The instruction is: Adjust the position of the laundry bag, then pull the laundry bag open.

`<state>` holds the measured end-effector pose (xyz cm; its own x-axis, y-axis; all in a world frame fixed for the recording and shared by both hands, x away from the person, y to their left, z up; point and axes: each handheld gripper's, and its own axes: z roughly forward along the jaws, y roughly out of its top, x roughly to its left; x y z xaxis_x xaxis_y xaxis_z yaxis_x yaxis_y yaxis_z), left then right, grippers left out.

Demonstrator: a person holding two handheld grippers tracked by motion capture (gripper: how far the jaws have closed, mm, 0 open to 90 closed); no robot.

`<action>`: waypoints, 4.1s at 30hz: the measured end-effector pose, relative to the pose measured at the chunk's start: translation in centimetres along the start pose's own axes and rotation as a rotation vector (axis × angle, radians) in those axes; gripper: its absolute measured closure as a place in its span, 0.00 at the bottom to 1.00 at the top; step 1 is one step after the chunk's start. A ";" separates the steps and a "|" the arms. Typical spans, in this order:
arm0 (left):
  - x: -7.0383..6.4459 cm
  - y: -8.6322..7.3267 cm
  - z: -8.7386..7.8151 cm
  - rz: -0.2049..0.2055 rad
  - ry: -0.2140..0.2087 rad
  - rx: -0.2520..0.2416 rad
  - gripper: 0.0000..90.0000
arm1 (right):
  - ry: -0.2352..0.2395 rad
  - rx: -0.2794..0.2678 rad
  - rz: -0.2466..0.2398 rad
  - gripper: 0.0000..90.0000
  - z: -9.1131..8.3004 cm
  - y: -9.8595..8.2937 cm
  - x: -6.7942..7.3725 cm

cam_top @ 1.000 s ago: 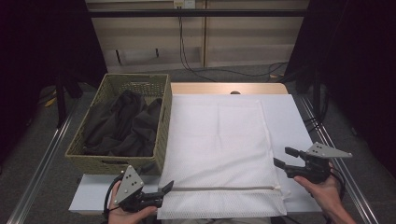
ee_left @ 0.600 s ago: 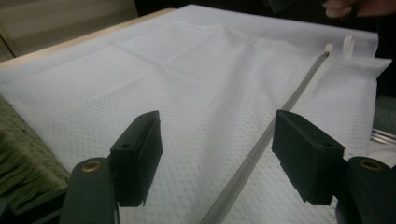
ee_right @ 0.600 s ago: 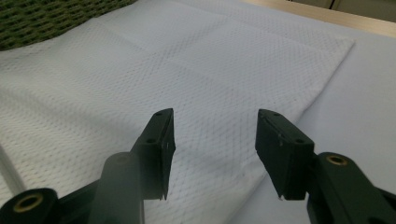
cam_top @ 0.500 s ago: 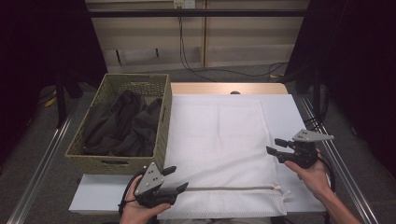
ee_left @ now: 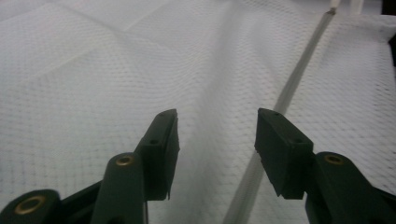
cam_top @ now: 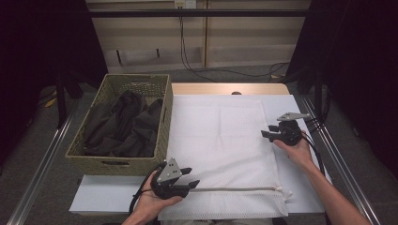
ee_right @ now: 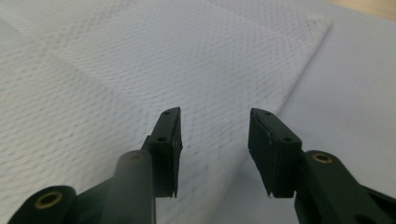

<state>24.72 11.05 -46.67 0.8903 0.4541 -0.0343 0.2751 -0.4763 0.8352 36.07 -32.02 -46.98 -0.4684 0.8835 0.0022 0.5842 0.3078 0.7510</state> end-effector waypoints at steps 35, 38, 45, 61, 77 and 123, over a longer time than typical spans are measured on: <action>1.2 0.7 2.7 -0.009 0.016 0.175 1.00 | -0.100 -0.004 0.075 1.00 4.6 3.2 -3.3; 1.2 0.9 2.7 -0.007 0.031 0.177 1.00 | -0.113 -0.002 0.088 1.00 4.8 3.2 -3.7; 1.3 1.4 3.0 -0.010 0.046 0.168 1.00 | -0.137 0.003 0.076 1.00 4.3 3.1 -4.5; 2.5 1.8 4.4 -0.029 0.093 0.179 1.00 | -0.183 0.000 0.071 1.00 5.0 3.5 -5.3; 1.8 1.7 4.0 -0.030 0.052 0.110 0.75 | -0.123 -0.040 0.083 0.65 3.5 2.3 -4.2; -0.2 1.4 -0.4 -0.073 0.021 -0.047 0.27 | 0.149 -0.066 0.100 0.79 -11.7 -7.3 4.3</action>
<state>24.79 10.55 -45.28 0.8607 0.5019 -0.0854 0.3213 -0.4054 0.8558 22.07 -34.59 -44.74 -0.5063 0.8447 0.1735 0.5902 0.1927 0.7839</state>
